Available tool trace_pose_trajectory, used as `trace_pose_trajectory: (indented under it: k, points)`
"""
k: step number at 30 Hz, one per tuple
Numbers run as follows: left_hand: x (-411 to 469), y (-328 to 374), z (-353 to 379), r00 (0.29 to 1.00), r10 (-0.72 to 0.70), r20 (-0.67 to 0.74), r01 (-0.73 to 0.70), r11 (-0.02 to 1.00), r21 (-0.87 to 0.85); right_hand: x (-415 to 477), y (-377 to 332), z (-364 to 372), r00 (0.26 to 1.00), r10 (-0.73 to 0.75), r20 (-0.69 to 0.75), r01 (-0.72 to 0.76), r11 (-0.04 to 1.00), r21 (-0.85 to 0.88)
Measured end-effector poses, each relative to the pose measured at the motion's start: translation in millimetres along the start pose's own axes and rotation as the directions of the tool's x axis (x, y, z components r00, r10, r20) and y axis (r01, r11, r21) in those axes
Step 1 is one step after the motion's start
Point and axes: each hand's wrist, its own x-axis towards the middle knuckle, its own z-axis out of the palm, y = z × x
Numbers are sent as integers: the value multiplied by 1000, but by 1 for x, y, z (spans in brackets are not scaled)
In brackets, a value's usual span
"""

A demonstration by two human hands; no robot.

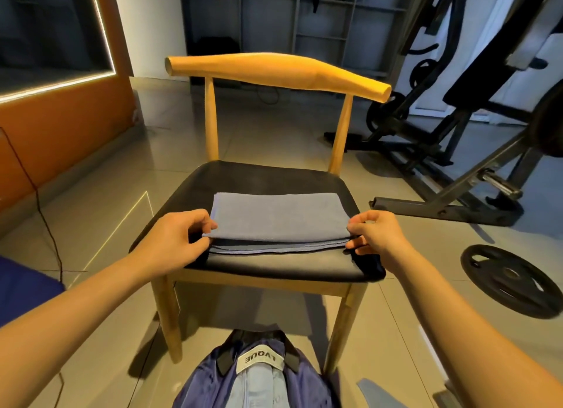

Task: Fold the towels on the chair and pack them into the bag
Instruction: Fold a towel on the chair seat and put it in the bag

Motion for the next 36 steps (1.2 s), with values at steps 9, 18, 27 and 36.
trace_pose_trajectory:
  k: [9, 18, 27, 36]
  points:
    - [-11, -2, 1, 986, 136, 93, -151, 972, 179, -2, 1, 1, 999, 42, -6, -42, 997, 70]
    - [-16, -1, -5, 978, 150, 147, -187, 938, 290, -7, 7, 8, 984, -160, -79, 117, 913, -392]
    - [69, -4, 26, 958, -285, -43, 288, 951, 113, 7, 0, 29, 940, -310, -140, 97, 638, -763]
    - [111, -21, 32, 870, -493, 18, 493, 870, 12, 39, -7, 26, 996, 58, -61, -79, 892, -445]
